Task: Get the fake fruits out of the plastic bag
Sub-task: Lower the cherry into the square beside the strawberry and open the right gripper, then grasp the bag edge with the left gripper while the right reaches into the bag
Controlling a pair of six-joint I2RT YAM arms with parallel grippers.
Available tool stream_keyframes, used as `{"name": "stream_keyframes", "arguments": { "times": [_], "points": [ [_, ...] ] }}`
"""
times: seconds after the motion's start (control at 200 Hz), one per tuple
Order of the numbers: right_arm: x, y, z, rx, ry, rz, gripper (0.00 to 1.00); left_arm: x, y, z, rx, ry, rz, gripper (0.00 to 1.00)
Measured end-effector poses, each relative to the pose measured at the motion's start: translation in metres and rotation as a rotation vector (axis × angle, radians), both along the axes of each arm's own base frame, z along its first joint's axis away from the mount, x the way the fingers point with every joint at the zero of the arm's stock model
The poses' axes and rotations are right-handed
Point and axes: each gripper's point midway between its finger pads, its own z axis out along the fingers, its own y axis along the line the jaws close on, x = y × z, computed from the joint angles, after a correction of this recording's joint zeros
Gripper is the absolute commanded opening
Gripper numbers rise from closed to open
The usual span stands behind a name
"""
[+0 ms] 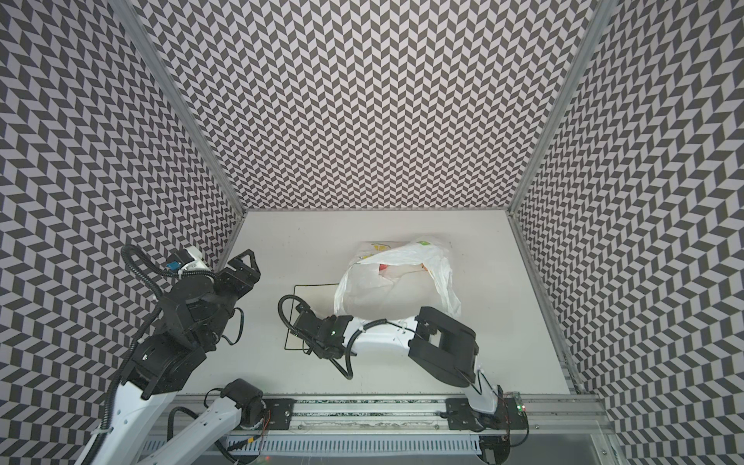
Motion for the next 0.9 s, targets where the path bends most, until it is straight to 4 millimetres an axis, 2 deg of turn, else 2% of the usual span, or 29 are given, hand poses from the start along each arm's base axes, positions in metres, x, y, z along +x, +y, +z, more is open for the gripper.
{"name": "stream_keyframes", "arguments": {
  "times": [0.125,0.315,0.456,0.586,0.696,0.816,0.901],
  "points": [
    [0.000,-0.001,-0.003,-0.011,0.002,0.000,0.53,0.000,0.000,0.000,0.000,0.001,0.000,0.81],
    [0.000,0.000,-0.002,-0.006,-0.001,0.004,0.61,0.000,0.000,0.000,0.000,0.001,-0.002,0.81],
    [-0.003,0.001,0.008,0.029,0.002,0.013,0.64,0.001,-0.001,-0.001,0.007,0.004,-0.007,0.81],
    [-0.014,-0.005,0.041,0.115,-0.006,0.040,0.65,0.003,-0.005,-0.002,0.019,0.009,-0.027,0.81],
    [-0.033,-0.011,0.086,0.236,-0.031,0.102,0.65,0.006,-0.012,0.000,0.033,0.005,-0.065,0.82],
    [-0.058,-0.025,0.135,0.385,-0.057,0.176,0.60,0.011,-0.028,0.004,0.046,-0.019,-0.151,0.82],
    [-0.068,-0.042,0.159,0.470,-0.074,0.183,0.56,0.013,-0.044,0.005,0.056,-0.041,-0.237,0.82]
  ]
}}
